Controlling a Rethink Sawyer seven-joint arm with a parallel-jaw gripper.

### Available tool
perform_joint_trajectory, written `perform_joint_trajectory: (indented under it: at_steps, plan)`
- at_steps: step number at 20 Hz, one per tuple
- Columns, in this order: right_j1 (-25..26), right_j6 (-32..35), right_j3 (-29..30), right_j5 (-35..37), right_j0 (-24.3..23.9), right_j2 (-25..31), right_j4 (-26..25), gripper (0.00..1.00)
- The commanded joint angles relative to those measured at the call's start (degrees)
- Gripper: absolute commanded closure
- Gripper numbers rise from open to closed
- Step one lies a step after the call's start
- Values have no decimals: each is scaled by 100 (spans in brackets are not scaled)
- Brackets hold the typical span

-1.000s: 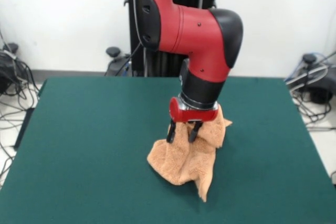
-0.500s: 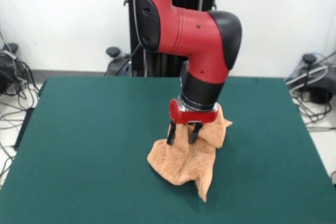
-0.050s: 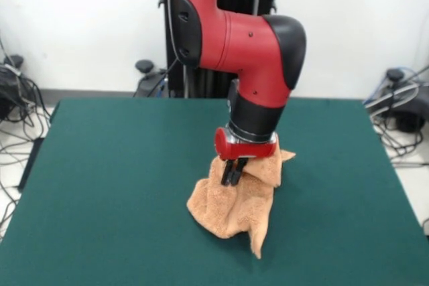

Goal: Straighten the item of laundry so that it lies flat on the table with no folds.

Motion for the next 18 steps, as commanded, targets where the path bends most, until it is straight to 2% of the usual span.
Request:
perform_joint_trajectory:
  at_steps: [1, 11, 13, 18]
  plan:
    - [150, 959, 315, -25, -61, 400, 111, 100]
    - [78, 956, 424, 18, -82, 459, 115, 100]
    - [-202, 918, 643, -96, -150, 580, 33, 100]
    - [-1148, 913, 1419, 438, -189, 633, 127, 100]
